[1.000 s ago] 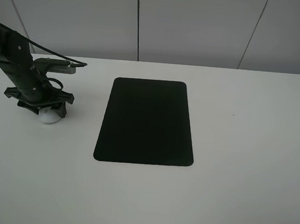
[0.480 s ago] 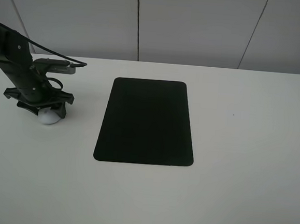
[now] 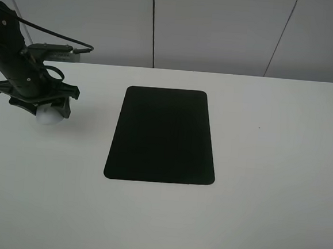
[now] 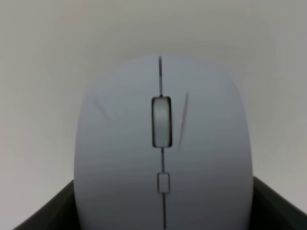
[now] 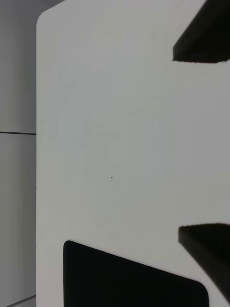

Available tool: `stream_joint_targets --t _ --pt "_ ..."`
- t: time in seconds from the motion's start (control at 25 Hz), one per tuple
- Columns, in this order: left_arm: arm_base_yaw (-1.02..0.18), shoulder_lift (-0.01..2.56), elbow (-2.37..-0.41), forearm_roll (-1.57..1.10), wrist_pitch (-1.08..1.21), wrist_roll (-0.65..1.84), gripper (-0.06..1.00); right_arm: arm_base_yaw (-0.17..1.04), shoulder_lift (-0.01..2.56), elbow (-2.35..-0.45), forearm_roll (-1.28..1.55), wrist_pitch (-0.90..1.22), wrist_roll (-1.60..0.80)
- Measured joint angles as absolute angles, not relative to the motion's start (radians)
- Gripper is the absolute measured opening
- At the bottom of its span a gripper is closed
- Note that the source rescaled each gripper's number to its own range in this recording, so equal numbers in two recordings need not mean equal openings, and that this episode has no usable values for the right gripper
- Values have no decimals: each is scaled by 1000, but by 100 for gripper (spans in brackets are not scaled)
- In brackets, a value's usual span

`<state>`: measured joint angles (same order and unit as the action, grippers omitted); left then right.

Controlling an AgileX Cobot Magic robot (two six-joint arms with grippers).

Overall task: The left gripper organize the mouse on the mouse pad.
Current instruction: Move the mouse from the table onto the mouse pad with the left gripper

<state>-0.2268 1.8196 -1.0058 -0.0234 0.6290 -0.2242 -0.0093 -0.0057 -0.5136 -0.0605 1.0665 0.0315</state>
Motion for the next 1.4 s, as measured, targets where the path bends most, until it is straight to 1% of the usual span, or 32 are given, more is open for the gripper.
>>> stream_joint_targets --t 0.4,0.76,1.08,1.28,1.4 --pt "-429 1835 -1209 -13 713 -404 0 -9 -6 -514 -61 1067 31" --pt "-617 2015 -1391 -13 756 -562 0 -9 -6 -514 -61 1067 31" --pt "-710 2189 -1558 -15 851 -616 0 -9 -6 -514 -61 1067 31" --pt "-734 2258 -1642 -20 861 -664 0 -9 -6 -514 -61 1067 31" --pt "-741 2280 -1651 0 851 -700 0 -9 -6 -514 -61 1067 31"
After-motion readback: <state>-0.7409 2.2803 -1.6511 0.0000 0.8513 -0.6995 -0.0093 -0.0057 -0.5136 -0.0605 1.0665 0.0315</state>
